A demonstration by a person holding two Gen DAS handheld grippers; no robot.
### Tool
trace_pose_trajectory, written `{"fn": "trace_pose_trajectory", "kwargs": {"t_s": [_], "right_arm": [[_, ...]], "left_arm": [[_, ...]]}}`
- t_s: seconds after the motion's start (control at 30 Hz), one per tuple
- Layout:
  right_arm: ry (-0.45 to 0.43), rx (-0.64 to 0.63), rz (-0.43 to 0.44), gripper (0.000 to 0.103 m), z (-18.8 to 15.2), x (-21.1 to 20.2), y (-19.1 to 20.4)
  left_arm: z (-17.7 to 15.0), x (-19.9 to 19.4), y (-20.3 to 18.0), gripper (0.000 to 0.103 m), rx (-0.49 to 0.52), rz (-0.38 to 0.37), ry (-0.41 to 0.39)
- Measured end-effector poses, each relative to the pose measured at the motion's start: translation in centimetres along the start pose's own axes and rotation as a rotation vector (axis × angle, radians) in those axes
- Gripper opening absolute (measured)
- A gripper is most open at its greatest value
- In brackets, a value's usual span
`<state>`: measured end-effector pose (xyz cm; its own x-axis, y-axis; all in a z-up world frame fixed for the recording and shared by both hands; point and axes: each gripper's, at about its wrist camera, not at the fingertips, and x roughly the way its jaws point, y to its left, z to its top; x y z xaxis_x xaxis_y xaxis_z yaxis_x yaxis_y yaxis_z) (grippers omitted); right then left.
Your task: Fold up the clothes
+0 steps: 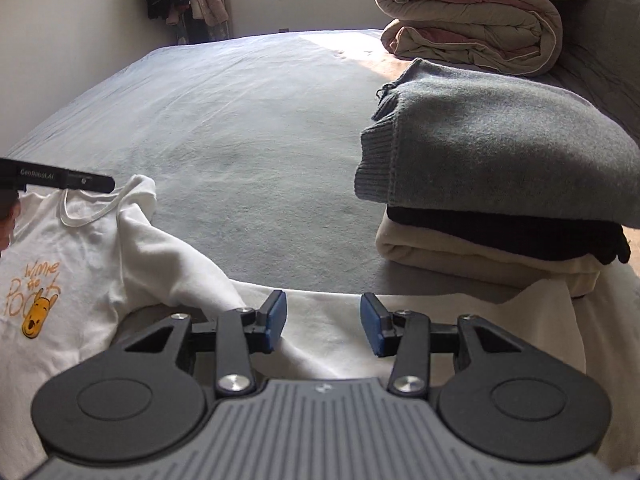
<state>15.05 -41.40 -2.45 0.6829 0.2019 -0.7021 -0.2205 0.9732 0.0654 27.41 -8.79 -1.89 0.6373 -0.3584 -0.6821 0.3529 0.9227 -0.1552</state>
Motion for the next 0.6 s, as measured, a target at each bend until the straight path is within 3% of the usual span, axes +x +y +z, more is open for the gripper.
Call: {"fn": "trace_pose_trajectory", "kwargs": {"t_s": [0.2,0.43,0.47,0.53,0.57,0.6], "right_arm": [[0.015,-0.094,0.05,0.05,1.0,1.4,-0.2],[0.098,-0.159,0.065,0.051,0.4,3.1,0.5],[0.091,-0.159,0.058,0.046,0.2,3.0,0.7],[0.073,-0.16,0.037,0.028,-0.3,2.7,1.3],[0.063,-0.172,0.014,0.017,-0.5,2.4,1.8],[0.052,-0.184,-0.014,0.009,-0.8,2.2,2.3]], "left_arm": [[0.9,2.3,1.3,0.044,0.026,-0.028,0.036],[0.5,3.9,1.5,0.045,0.083,-0.036,0.077],[0.4,3.9,1.4,0.045,0.097,-0.033,0.072],[0.1,3.9,0.9,0.044,0.13,-0.02,0.075],[0.1,3.9,0.7,0.037,0.135,-0.016,0.083],[0.1,3.9,0.5,0.022,0.139,-0.013,0.091]]}}
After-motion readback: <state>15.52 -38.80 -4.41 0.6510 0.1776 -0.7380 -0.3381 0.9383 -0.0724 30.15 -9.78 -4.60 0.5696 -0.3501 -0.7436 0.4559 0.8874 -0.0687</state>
